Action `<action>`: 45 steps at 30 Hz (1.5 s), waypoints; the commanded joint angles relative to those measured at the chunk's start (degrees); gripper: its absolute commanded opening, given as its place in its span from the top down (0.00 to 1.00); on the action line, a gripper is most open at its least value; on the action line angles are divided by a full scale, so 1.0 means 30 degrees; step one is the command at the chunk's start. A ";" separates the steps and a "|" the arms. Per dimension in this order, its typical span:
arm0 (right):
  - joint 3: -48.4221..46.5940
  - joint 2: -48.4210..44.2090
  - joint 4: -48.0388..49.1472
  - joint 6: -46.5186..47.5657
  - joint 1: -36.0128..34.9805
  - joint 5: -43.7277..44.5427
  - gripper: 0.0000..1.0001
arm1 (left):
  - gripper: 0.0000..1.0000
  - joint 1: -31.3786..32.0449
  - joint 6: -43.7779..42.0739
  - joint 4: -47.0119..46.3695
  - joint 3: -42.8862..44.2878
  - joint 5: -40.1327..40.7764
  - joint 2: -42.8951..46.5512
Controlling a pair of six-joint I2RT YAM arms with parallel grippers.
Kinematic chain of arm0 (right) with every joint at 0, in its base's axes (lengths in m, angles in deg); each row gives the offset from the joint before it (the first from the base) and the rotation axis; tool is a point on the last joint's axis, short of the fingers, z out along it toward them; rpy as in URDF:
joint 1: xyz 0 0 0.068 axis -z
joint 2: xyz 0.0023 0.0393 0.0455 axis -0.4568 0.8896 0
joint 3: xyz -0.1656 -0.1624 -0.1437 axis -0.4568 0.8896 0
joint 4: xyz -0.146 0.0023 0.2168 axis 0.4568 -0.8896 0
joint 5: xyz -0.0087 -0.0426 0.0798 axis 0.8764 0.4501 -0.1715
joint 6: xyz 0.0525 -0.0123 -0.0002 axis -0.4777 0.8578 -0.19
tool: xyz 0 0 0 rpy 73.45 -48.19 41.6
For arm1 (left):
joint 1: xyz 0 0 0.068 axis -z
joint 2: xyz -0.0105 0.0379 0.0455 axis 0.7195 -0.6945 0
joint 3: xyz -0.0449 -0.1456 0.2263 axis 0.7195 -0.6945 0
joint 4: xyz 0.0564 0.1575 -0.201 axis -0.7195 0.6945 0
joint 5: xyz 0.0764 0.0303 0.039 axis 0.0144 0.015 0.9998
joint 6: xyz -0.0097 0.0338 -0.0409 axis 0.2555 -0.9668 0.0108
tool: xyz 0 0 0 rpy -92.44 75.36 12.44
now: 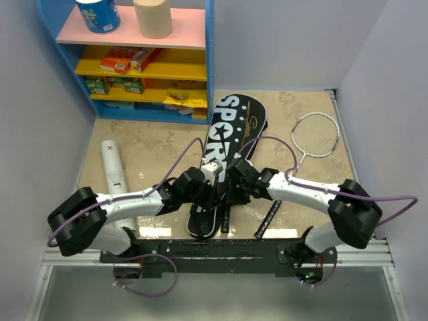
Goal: Pack up the badminton gear
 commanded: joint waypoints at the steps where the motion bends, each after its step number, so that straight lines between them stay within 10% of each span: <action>1: 0.0748 -0.0705 0.5184 -0.0716 0.0009 0.0948 1.00 | 1.00 0.0267 0.0996 -0.1624 0.0196 -0.3285 -0.0097; 11: 0.2189 -0.1496 0.8440 -0.2185 0.0009 0.1302 0.98 | 1.00 0.0297 0.1789 -0.2799 -0.0186 -0.4313 0.0196; 16: 0.1194 -0.2227 0.5778 -0.0958 0.0009 0.1622 0.59 | 1.00 0.0296 0.1555 -0.2419 0.0019 -0.3904 0.0109; 21: 0.1250 -0.3632 0.2503 -0.0340 0.0009 0.2296 0.50 | 1.00 0.0209 0.1057 -0.1832 0.0575 -0.3317 -0.0331; 29: 0.4147 -0.7147 0.1437 -0.0514 -0.0020 0.2093 0.51 | 1.00 -0.0025 0.0823 -0.1744 0.1337 -0.3258 -0.1005; 36: 0.6552 -0.8557 0.3257 -0.1510 0.0009 0.1182 0.73 | 1.00 -0.0113 0.0881 -0.1598 0.1660 -0.3492 -0.0947; 45: 0.8134 -0.8910 0.4864 -0.1804 0.0009 0.0394 0.68 | 1.00 -0.0143 0.0969 -0.1802 0.1573 -0.3727 -0.0830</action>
